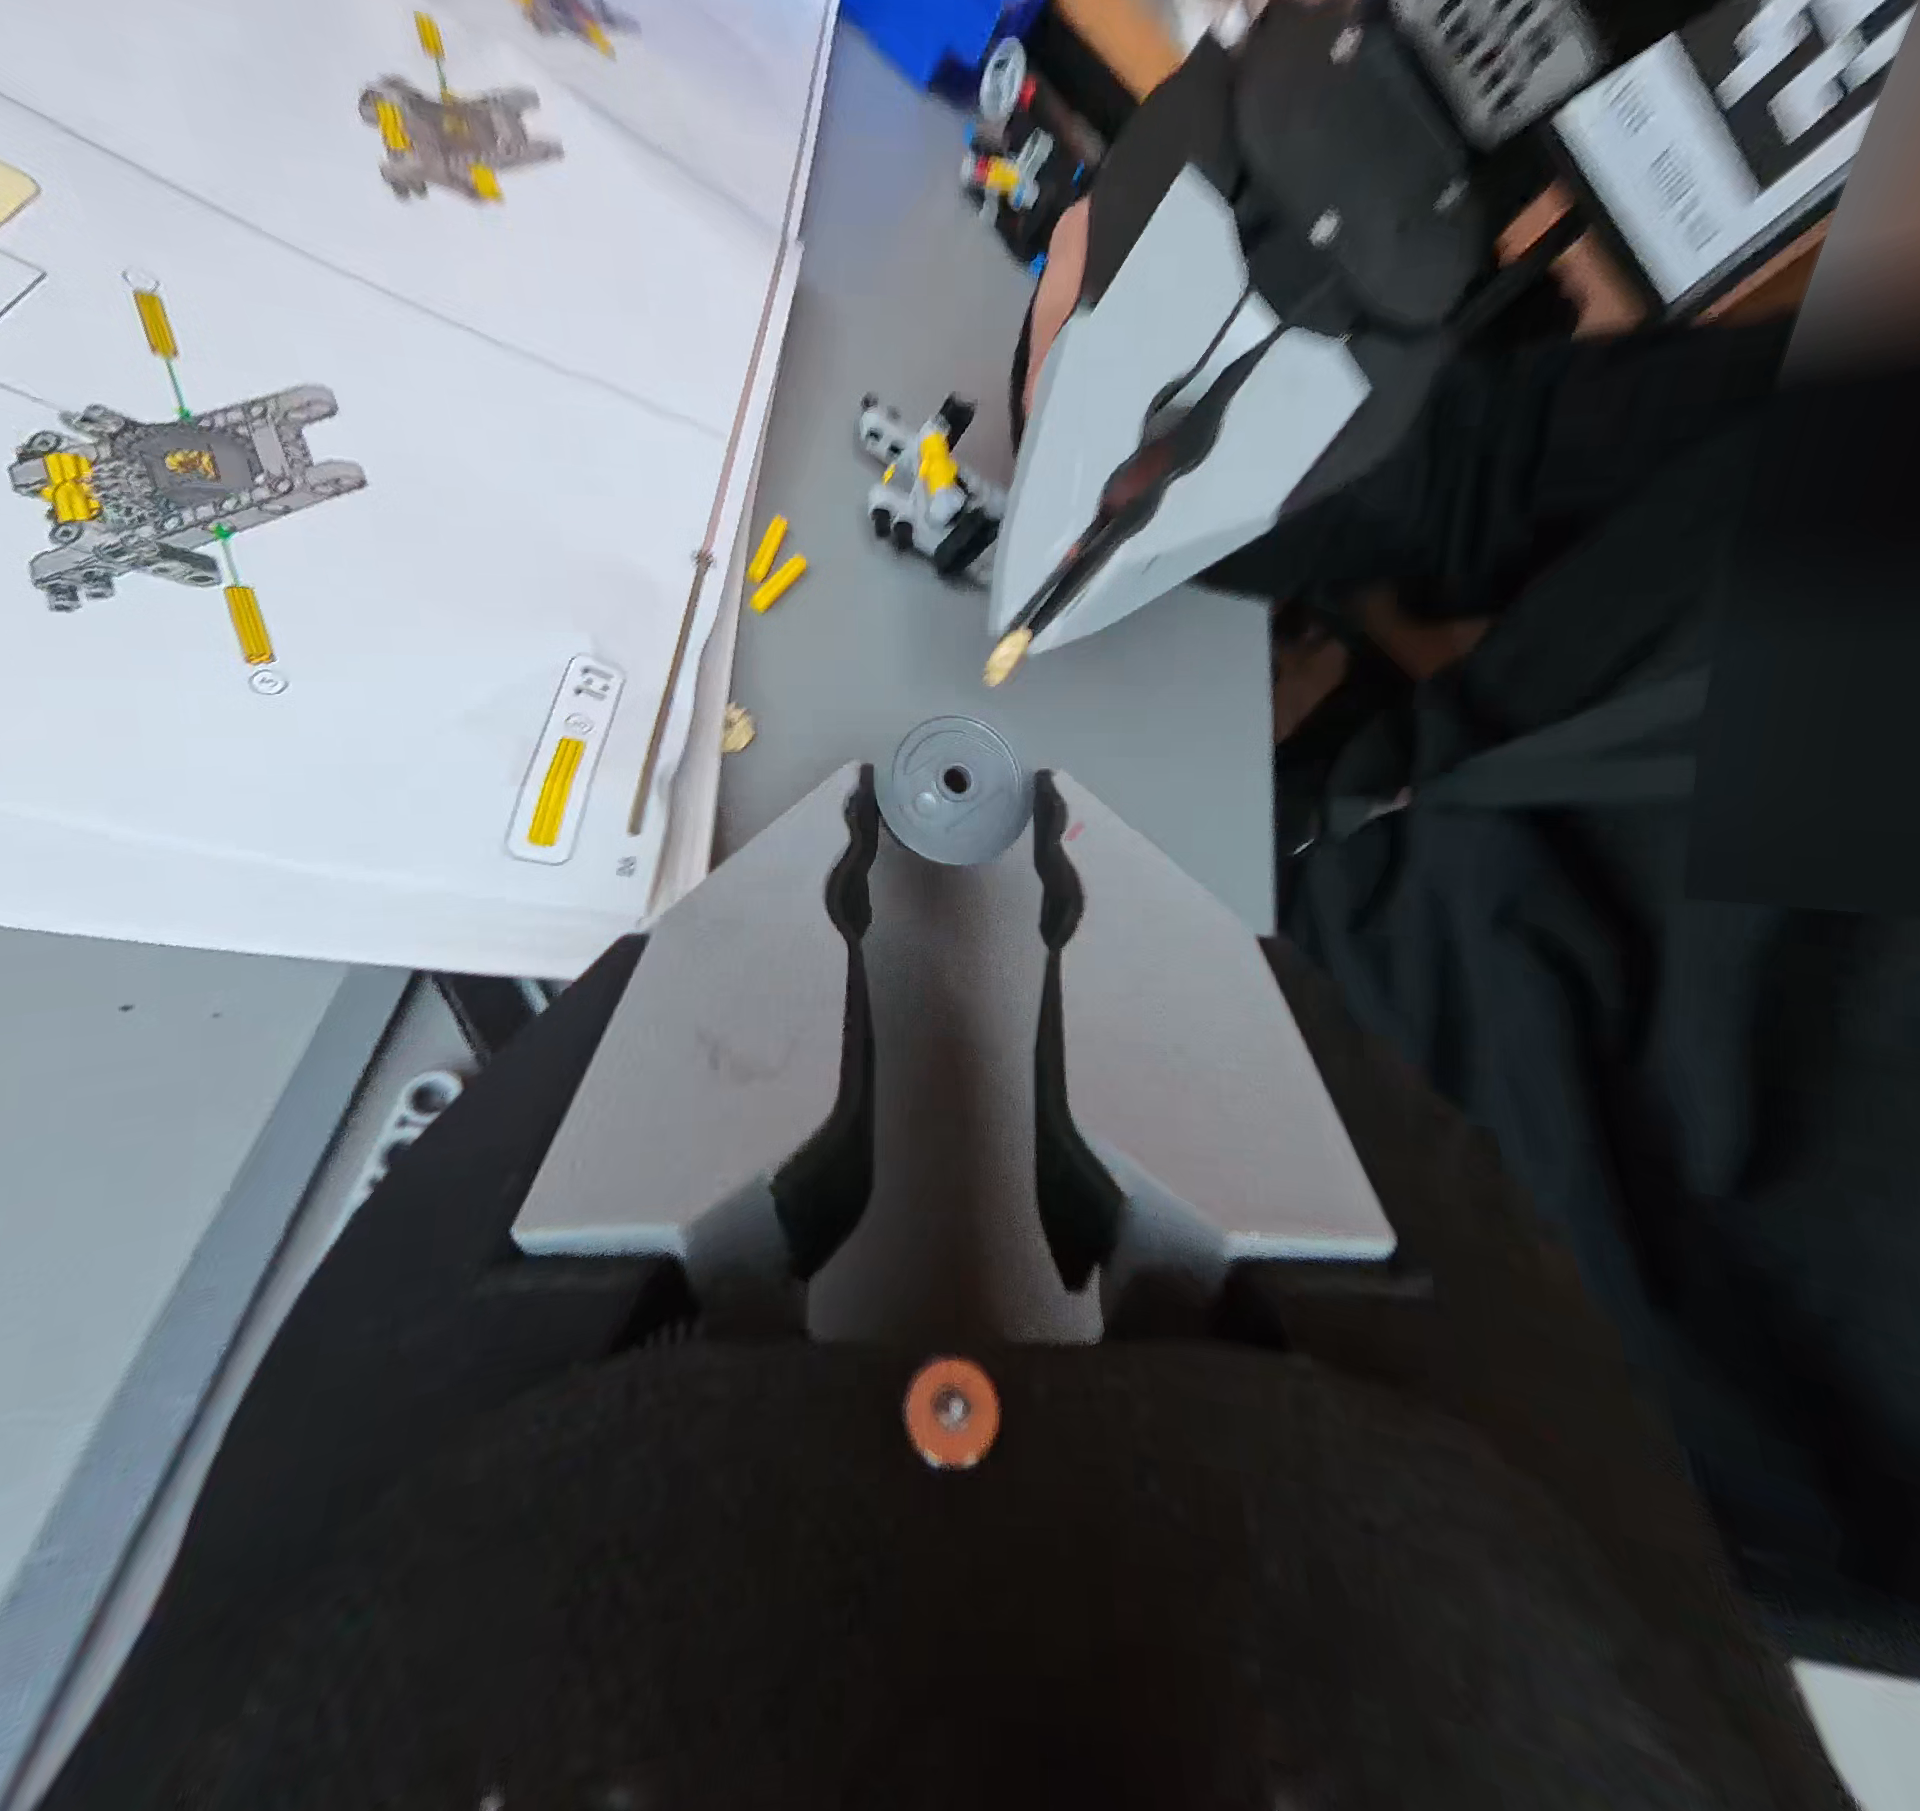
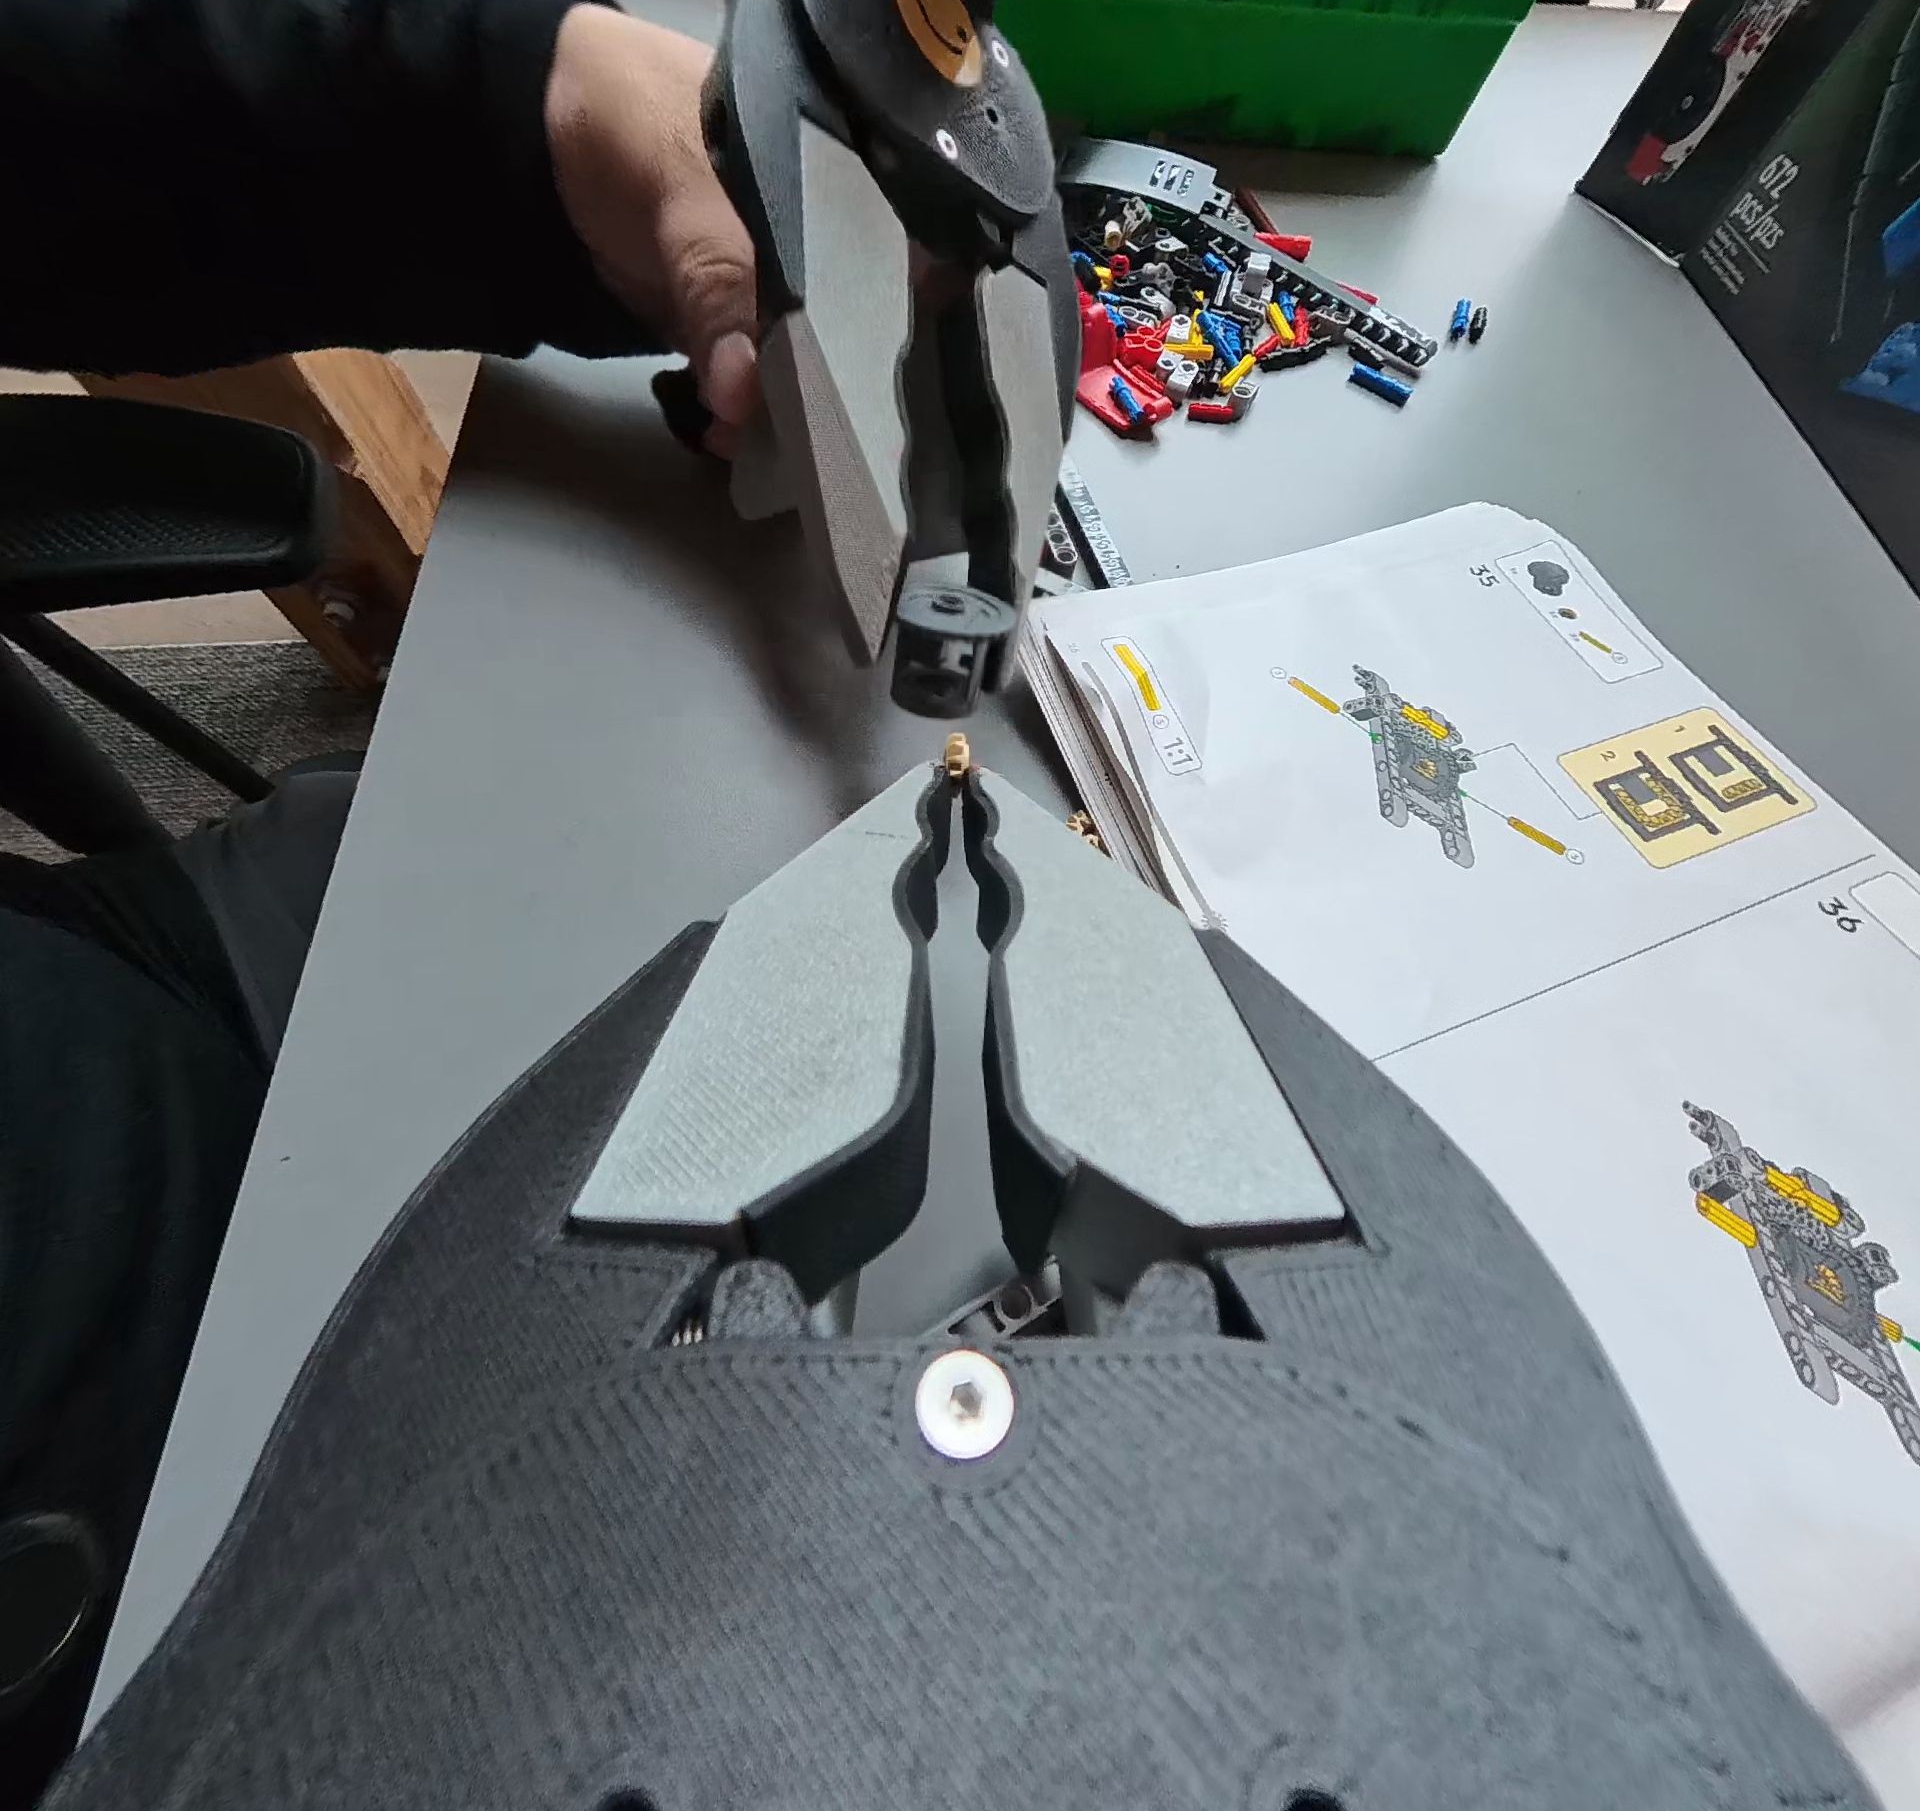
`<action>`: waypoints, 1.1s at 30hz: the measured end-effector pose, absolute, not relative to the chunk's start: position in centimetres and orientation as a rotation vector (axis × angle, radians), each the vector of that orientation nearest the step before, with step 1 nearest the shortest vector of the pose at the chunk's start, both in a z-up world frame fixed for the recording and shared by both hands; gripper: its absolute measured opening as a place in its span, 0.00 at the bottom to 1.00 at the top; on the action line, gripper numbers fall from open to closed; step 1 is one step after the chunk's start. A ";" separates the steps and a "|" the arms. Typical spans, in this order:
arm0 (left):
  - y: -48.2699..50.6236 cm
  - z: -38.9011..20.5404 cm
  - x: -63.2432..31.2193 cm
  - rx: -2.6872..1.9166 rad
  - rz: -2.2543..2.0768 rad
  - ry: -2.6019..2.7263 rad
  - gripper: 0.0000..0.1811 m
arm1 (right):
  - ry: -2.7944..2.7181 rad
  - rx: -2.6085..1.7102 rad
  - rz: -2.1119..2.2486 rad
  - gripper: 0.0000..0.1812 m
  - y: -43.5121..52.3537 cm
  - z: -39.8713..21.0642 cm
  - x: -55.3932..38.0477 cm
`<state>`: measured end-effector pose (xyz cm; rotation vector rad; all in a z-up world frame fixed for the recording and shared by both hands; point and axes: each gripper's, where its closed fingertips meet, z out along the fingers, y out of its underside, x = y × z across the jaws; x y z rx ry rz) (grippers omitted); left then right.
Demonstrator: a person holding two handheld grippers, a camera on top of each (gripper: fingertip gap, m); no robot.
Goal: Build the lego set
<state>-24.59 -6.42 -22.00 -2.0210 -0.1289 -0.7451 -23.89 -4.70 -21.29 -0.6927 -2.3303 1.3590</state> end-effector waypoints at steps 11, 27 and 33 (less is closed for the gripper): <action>-6.0 -19.2 -23.0 -1.779 -0.849 -0.196 0.15 | -2.291 -0.706 1.382 0.00 -4.4 -20.7 -24.1; -5.8 -19.4 -24.4 -1.765 -0.698 -0.267 0.15 | -2.208 -0.720 1.408 0.00 -3.7 -19.6 -24.6; -5.5 -19.4 -26.0 -1.743 -0.596 -0.362 0.15 | -2.160 -0.743 1.422 0.00 -3.0 -19.1 -25.1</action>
